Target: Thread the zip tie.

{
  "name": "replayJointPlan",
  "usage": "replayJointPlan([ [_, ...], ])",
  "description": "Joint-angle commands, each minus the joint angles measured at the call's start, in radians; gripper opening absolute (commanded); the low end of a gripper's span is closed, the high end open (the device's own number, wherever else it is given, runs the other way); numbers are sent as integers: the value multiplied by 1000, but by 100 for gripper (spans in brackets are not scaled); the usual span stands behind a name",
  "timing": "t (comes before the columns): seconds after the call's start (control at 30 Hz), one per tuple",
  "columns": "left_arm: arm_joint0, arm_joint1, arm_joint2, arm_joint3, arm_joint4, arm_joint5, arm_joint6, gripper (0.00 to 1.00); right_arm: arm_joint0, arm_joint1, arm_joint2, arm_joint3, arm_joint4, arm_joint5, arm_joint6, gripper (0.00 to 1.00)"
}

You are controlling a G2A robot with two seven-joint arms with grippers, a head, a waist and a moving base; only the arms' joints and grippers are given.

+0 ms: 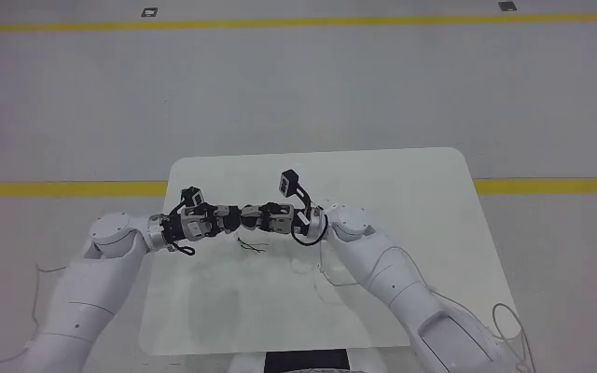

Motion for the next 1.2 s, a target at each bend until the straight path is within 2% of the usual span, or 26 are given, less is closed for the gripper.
replayJointPlan([
  [0.0,0,1,1,0,-1,-1,1,9,0,0,-1,0,1,0,1,0],
  [0.2,-1,4,3,0,-8,-4,5,5,1,1,-2,-2,4,3,6,0],
  [0.27,-1,5,3,0,-11,-5,5,0,0,1,-2,-2,8,3,7,0],
  [0.43,-1,7,4,0,-15,-8,5,0,0,1,-1,-2,11,5,9,0],
  [0.47,-1,8,5,1,-16,-8,5,0,0,2,-1,-2,12,6,9,20],
  [0.5,-1,8,5,1,-16,-9,4,0,0,2,-1,-3,13,7,8,49],
  [0.53,-1,8,5,1,-17,-10,4,0,0,2,-1,-3,14,6,7,89],
  [0.57,-1,9,5,1,-19,-11,3,0,-1,2,1,-4,16,5,4,100],
  [0.9,5,15,-5,1,-28,-42,5,0,-24,17,53,-2,48,-30,-24,100],
  [1.07,21,21,-16,-20,-21,-51,0,0,-42,23,76,-8,73,-34,-37,100],
  [1.17,29,22,-28,-25,-22,-57,33,0,-46,23,79,-10,87,-25,-33,100],
])
